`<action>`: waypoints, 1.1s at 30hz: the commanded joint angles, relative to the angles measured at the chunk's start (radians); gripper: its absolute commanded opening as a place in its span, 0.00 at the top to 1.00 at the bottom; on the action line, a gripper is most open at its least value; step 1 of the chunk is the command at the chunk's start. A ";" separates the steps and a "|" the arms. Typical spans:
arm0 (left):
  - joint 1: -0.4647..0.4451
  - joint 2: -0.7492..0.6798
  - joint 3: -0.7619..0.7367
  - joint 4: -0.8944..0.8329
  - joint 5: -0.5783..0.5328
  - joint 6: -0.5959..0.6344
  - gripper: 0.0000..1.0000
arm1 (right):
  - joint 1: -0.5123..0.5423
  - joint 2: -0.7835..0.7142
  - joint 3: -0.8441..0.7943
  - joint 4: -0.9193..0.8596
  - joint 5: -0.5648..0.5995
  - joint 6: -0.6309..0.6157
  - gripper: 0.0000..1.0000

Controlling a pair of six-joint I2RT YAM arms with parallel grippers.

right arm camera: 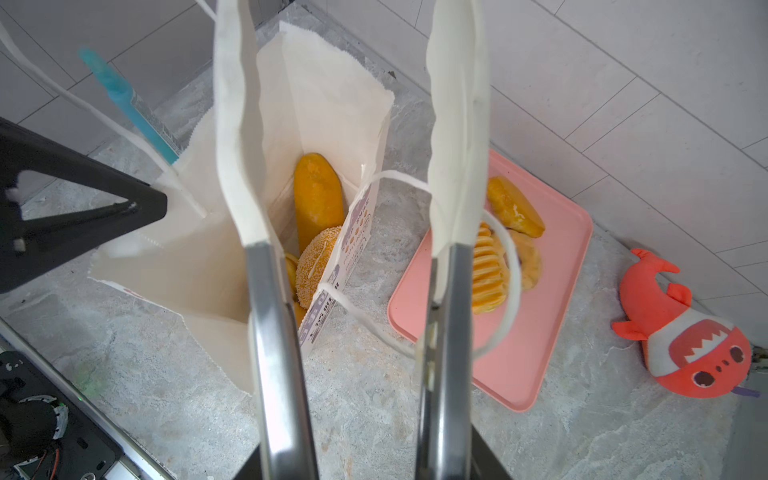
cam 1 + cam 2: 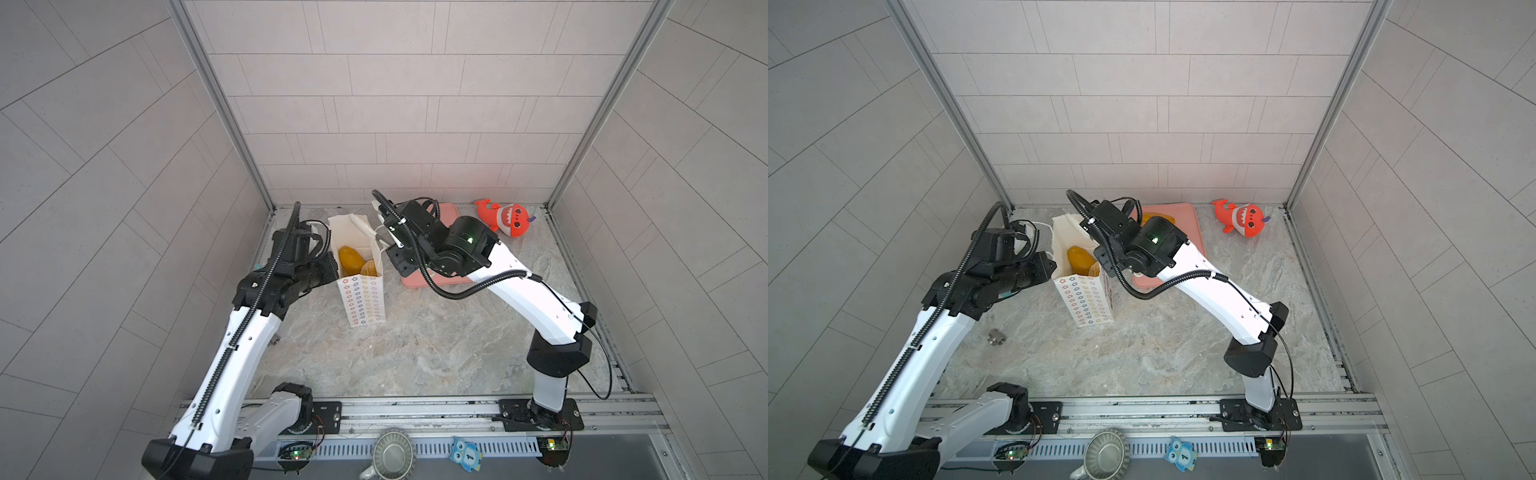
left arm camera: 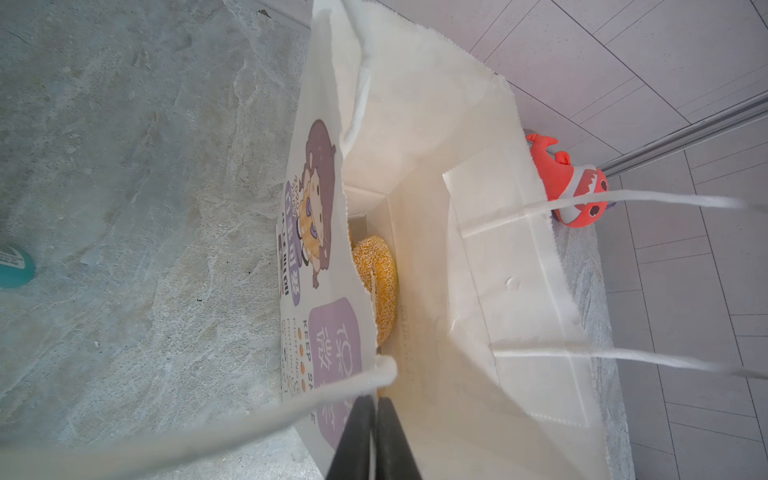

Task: Place the fake bread into the paper bag
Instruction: 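Lift the empty tongs out of the bag and move back over the tray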

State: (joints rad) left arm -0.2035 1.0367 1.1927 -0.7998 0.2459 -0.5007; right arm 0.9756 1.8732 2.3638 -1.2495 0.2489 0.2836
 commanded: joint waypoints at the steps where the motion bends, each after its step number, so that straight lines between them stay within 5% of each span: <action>1: -0.002 -0.007 0.005 -0.001 0.001 0.001 0.89 | -0.007 -0.067 0.027 0.022 0.063 -0.019 0.50; 14: -0.002 -0.003 0.009 -0.003 -0.001 0.005 0.89 | -0.136 -0.227 -0.137 0.087 0.088 -0.028 0.50; 33: -0.003 0.004 0.007 0.001 0.001 0.002 0.89 | -0.569 -0.430 -0.800 0.331 -0.209 0.016 0.50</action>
State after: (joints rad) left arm -0.2035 1.0378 1.1927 -0.8001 0.2462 -0.5007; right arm 0.4255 1.4654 1.5986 -0.9840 0.0887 0.2901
